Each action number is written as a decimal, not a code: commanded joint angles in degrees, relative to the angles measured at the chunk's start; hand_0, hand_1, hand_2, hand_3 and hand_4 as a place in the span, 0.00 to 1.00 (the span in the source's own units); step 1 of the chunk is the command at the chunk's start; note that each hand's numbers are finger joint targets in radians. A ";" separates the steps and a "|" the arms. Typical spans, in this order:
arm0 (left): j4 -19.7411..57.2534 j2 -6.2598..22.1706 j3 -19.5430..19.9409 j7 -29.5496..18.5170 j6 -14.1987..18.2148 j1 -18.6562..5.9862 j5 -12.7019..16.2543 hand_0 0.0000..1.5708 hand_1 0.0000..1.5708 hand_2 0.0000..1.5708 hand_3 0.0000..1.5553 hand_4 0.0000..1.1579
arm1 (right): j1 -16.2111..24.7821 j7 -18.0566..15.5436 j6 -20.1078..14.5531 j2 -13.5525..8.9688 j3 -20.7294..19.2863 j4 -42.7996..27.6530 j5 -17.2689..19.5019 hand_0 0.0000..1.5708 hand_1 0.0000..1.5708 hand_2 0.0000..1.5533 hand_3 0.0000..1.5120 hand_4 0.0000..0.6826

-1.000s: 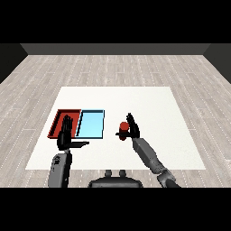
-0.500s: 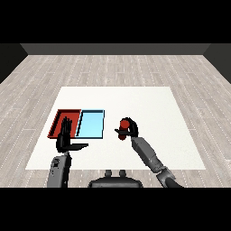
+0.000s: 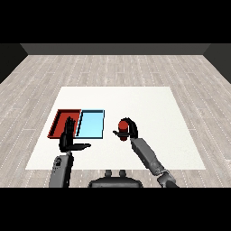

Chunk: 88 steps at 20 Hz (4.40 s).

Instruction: Pick the red can and put it in the red box

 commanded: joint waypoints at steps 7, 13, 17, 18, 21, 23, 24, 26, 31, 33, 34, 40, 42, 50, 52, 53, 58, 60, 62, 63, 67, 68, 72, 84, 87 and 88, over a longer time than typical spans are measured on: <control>3.05 -1.42 -3.94 5.28 1.88 -7.44 -3.88 0.00 0.00 0.00 0.00 0.00 | 2.10 5.11 -1.05 -0.91 -0.74 -12.50 4.84 0.92 0.92 0.93 0.93 0.95; 2.36 -2.52 -16.60 5.93 8.27 -4.95 -2.55 0.00 0.00 0.00 0.00 0.00 | 2.85 7.65 -2.72 -1.36 0.42 -17.68 4.70 0.91 0.91 0.93 0.94 0.95; 5.75 -2.54 -17.45 7.95 8.76 -9.98 -0.94 0.00 0.00 0.00 0.00 0.00 | 1.89 8.04 3.02 -4.36 -4.83 -16.49 3.37 0.91 0.91 0.93 0.94 0.95; 6.05 -2.54 -17.91 7.88 9.38 -10.29 -0.79 0.00 0.00 0.00 0.00 0.00 | 2.88 6.39 3.28 -2.30 -4.43 -15.21 5.50 0.91 0.91 0.93 0.94 0.95; 9.81 -2.55 -20.23 7.29 12.96 -14.17 -0.36 0.00 0.00 0.00 0.00 0.00 | 0.06 6.62 4.44 -1.54 -6.50 -14.27 6.13 0.91 0.91 0.93 0.94 0.95; 2.60 -2.55 -21.47 13.20 12.59 -13.25 0.82 0.00 0.00 0.00 0.00 0.00 | 1.74 7.46 3.36 -0.52 -5.12 -17.84 7.26 0.91 0.91 0.93 0.94 0.97; 7.34 -2.55 -20.70 6.20 8.66 -10.14 0.45 0.00 0.00 0.00 0.00 0.00 | 4.14 9.37 2.44 -0.63 -3.72 -22.03 8.81 0.90 0.90 0.92 0.94 0.96; 10.65 -2.55 -24.68 6.73 14.99 -14.74 1.15 0.00 0.00 0.00 0.00 0.00 | 2.85 9.15 0.03 0.17 -0.59 -20.62 7.76 0.89 0.89 0.92 0.93 0.94; 6.69 -2.55 -30.99 11.64 21.92 -15.47 1.50 0.00 0.00 0.00 0.00 0.00 | 1.50 8.95 -0.09 0.22 0.73 -22.30 6.84 0.88 0.88 0.90 0.92 0.92; 6.44 -2.55 -29.96 10.42 17.76 -12.81 1.74 0.00 0.00 0.00 0.00 0.00 | -0.56 9.66 0.78 0.23 0.08 -20.64 5.97 0.88 0.88 0.91 0.93 0.91; 14.64 -2.56 -23.86 4.58 12.05 -15.97 2.67 0.00 0.00 0.00 0.00 0.00 | 3.27 4.56 3.65 0.24 -0.44 -18.69 6.72 0.88 0.88 0.91 0.92 0.90; 20.66 -2.56 -31.68 8.02 23.90 -25.42 6.22 0.00 0.00 0.00 0.00 0.00 | -1.24 10.79 2.56 0.24 1.01 -21.63 6.08 0.90 0.90 0.92 0.93 0.90; 22.54 -2.56 -31.35 6.94 23.64 -25.40 5.74 0.00 0.00 0.00 0.00 0.00 | 1.86 10.89 -0.03 0.24 4.46 -25.71 5.94 0.90 0.90 0.92 0.92 0.92; 19.86 -2.56 -29.74 7.31 19.93 -22.56 4.57 0.00 0.00 0.00 0.00 0.00 | 6.31 7.86 -3.83 0.25 12.15 -29.25 6.22 0.92 0.92 0.92 0.91 0.90; 17.95 -2.56 -31.30 11.93 21.74 -24.03 4.59 0.00 0.00 0.00 0.00 0.00 | -0.14 13.08 -4.81 0.25 8.99 -28.44 4.44 0.92 0.92 0.92 0.92 0.88; 19.90 -2.56 -31.34 10.83 21.73 -25.83 3.23 0.00 0.00 0.00 0.00 0.00 | 2.21 12.01 -0.33 0.25 5.75 -28.64 6.81 0.92 0.92 0.92 0.91 0.87; 18.12 -2.54 -31.03 12.20 21.16 -26.12 4.98 0.00 0.00 0.00 0.00 0.00 | -3.47 11.03 -6.39 0.24 11.01 -25.53 1.10 0.92 0.92 0.93 0.92 0.81; 19.24 -2.52 -35.43 9.97 27.92 -25.63 6.92 0.00 0.00 0.00 0.00 0.00 | 0.13 10.15 -7.84 0.23 14.12 -29.35 2.24 0.93 0.93 0.94 0.93 0.77; 20.55 -2.50 -32.95 11.88 28.65 -26.27 2.36 0.00 0.00 0.00 0.00 0.37 | -1.20 7.73 -6.96 0.21 13.79 -26.31 0.56 0.95 0.95 0.94 0.93 0.74; 20.61 -2.49 -37.24 10.07 33.04 -25.57 3.57 0.49 0.49 0.50 0.00 0.48 | -1.10 7.55 -5.55 0.20 11.42 -26.41 1.05 0.96 0.96 0.94 0.93 0.75; 25.91 -2.46 -36.59 11.48 33.33 -32.10 7.91 0.99 0.99 0.94 0.89 0.75 | 1.56 7.70 -3.41 0.18 11.53 -26.88 2.29 0.96 0.96 0.94 0.93 0.77; 21.40 -2.46 -31.57 15.63 28.53 -31.33 5.43 1.00 1.00 0.97 0.91 0.78 | -5.34 9.16 -7.66 0.18 13.68 -25.38 -1.39 0.95 0.95 0.93 0.92 0.76; 23.18 -2.45 -34.74 15.55 32.80 -31.58 4.68 1.00 1.00 0.98 0.93 0.86 | -2.69 11.16 -5.55 0.17 10.91 -27.48 2.22 0.93 0.93 0.93 0.92 0.82; 17.64 -2.47 -35.07 14.16 35.99 -27.20 3.66 1.00 1.00 0.97 0.92 0.76 | -2.73 3.96 -1.35 0.19 8.96 -22.35 -1.05 0.96 0.96 0.94 0.92 0.80; 17.05 -2.47 -33.33 12.77 33.67 -26.83 4.26 1.00 1.00 0.98 0.93 0.83 | 0.68 9.51 -0.75 -0.61 8.95 -29.97 -0.20 0.94 0.94 0.93 0.92 0.78; 17.32 -2.48 -33.26 12.21 34.49 -25.93 4.27 1.00 1.00 0.98 0.94 0.89 | 3.05 7.29 0.48 0.16 8.99 -29.86 -0.47 0.89 0.89 0.91 0.91 0.69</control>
